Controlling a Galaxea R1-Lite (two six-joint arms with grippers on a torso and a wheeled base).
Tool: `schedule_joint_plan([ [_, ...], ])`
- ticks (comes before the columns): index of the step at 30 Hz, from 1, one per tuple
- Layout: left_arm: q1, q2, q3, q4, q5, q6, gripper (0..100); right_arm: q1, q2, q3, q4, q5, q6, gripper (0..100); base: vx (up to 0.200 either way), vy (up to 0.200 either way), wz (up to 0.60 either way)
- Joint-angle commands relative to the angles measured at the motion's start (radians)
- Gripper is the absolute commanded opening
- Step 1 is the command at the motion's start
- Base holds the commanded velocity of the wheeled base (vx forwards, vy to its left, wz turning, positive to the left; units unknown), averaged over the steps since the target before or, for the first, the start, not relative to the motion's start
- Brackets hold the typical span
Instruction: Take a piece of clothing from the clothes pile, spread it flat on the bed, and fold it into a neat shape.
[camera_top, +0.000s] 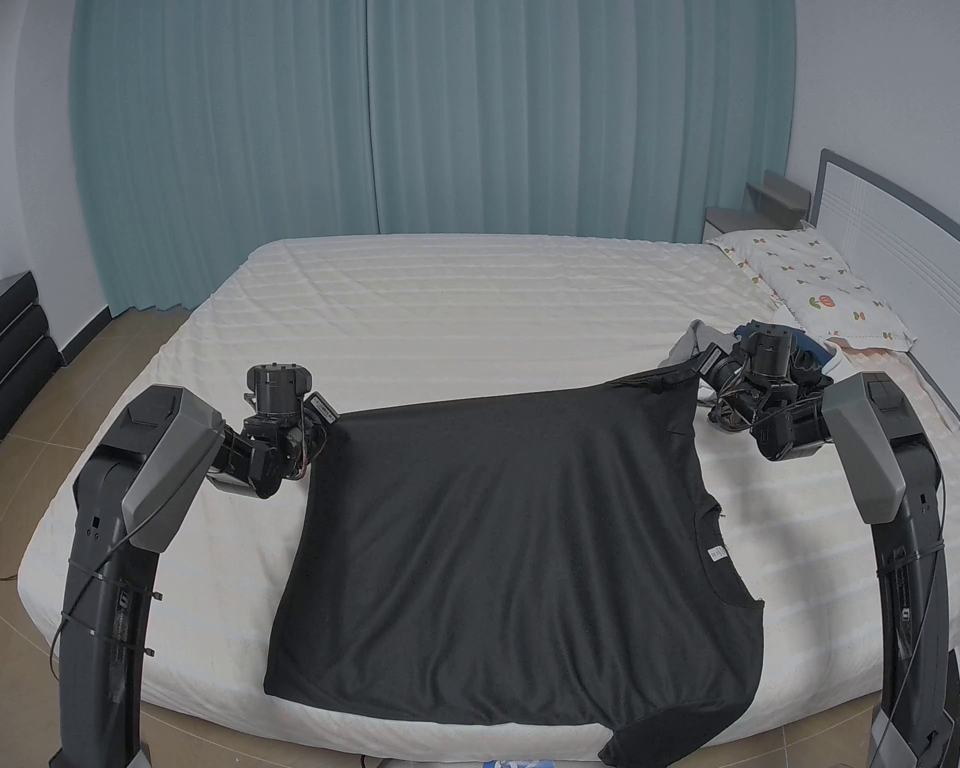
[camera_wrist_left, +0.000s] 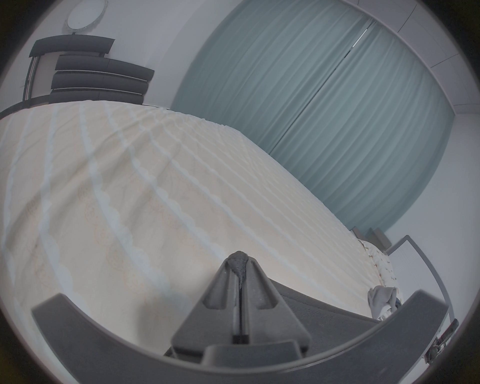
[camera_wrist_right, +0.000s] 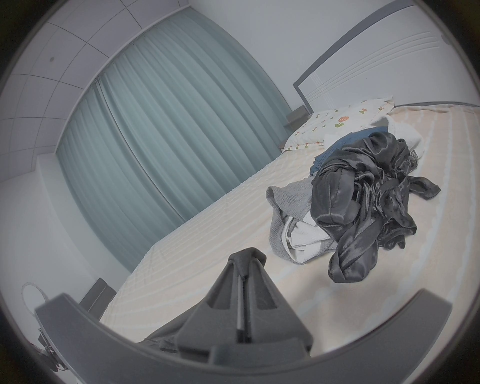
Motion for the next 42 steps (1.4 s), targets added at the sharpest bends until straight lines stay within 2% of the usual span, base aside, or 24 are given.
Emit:
schedule_joint_plan([
  [1, 0.001, 0.061, -0.034, 0.0, 0.0, 0.001, 0, 0.018, 0.072, -0.059, -0.002, -0.001, -0.001, 0, 0.0, 0.0, 0.0],
  [10, -0.002, 0.119, -0.081, 0.001, 0.0, -0.001, 0, 0.035, 0.149, -0.14, -0.003, -0.001, 0.007, 0, 0.0, 0.0, 0.0],
  [11, -0.002, 0.128, -0.096, 0.003, 0.0, -0.004, 100, 0.039, 0.169, -0.144, -0.005, 0.0, 0.01, 100, 0.0, 0.0, 0.0],
  [15, -0.001, 0.147, -0.121, 0.012, 0.0, -0.005, 100, 0.048, 0.209, -0.144, -0.005, -0.001, 0.005, 100, 0.0, 0.0, 0.0],
  [20, 0.008, 0.148, -0.123, 0.01, 0.014, -0.005, 100, 0.032, 0.166, -0.113, 0.03, 0.0, 0.005, 100, 0.0, 0.0, 0.0],
  [29, 0.022, 0.159, -0.109, 0.007, 0.029, -0.012, 100, 0.025, 0.144, -0.022, 0.046, 0.057, 0.001, 100, 0.0, 0.0, 0.0],
  [34, 0.037, 0.141, -0.061, 0.01, 0.023, -0.087, 100, 0.029, 0.16, -0.022, 0.064, 0.08, -0.007, 100, 0.0, 0.0, 0.0],
  [40, 0.044, 0.118, -0.031, 0.007, 0.015, -0.108, 100, 0.029, 0.163, -0.019, 0.107, 0.089, -0.007, 100, 0.0, 0.0, 0.0],
  [41, 0.042, 0.116, -0.031, 0.007, 0.015, -0.108, 100, 0.03, 0.166, -0.019, 0.112, 0.089, -0.007, 0, 0.0, 0.0, 0.0],
  [42, 0.042, 0.116, -0.029, 0.007, 0.015, -0.108, 100, 0.032, 0.173, -0.021, 0.115, 0.089, -0.007, 0, 0.0, 0.0, 0.0],
])
